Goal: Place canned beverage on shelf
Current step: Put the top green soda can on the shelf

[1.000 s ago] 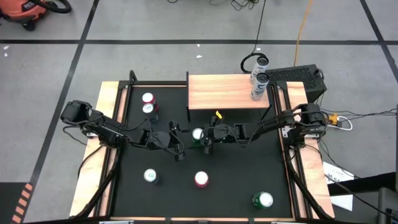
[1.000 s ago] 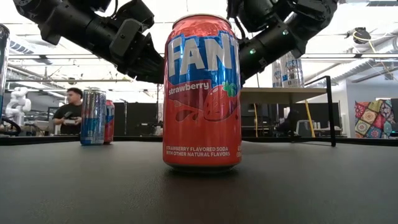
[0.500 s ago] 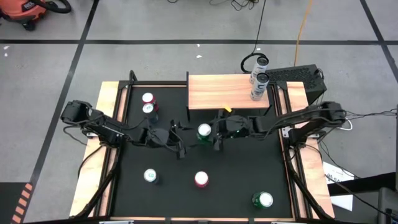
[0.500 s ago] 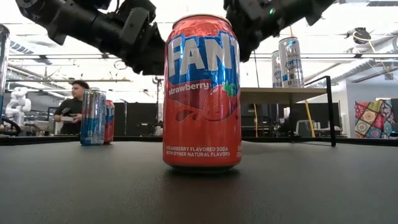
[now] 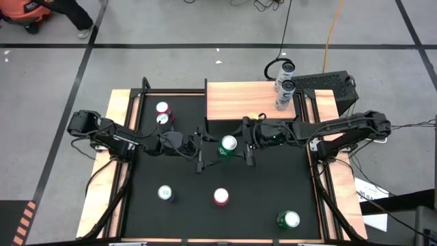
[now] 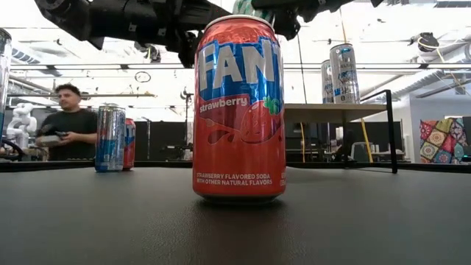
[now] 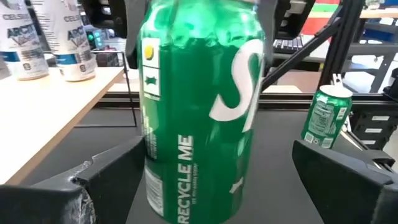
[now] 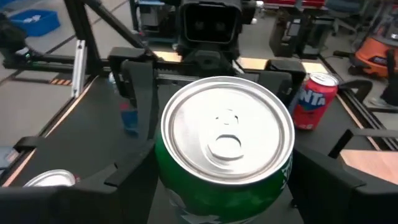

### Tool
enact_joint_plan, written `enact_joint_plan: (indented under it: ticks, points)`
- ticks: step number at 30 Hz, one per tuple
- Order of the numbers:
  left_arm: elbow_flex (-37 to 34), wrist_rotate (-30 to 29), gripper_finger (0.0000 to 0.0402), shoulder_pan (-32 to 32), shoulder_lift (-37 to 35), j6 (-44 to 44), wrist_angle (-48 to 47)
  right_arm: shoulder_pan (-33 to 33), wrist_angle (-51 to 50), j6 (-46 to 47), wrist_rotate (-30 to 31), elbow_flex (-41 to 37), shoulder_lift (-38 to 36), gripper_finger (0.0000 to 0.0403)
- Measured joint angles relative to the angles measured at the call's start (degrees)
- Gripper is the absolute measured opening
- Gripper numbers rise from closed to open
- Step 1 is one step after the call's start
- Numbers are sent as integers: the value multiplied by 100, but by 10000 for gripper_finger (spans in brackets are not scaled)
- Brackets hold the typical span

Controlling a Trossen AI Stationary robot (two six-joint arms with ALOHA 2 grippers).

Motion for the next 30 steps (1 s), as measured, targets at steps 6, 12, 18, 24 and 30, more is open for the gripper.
enact_joint_plan:
  ticks: [6,12,18,24,30]
  points:
    - [107,45,396,71,199,83,-1,3,-30,-257,-276,185,9,285]
    - [227,38,392,169,498,-51,10,0,-89,-285,-409,193,0,285]
    - [287,36,337,168,535,-45,4,0,-202,-281,-364,193,0,286]
    - [287,31,275,167,537,17,14,0,-237,-196,-297,193,-2,295]
    - [284,-345,281,161,537,-10,29,4,-235,-89,260,193,-2,328]
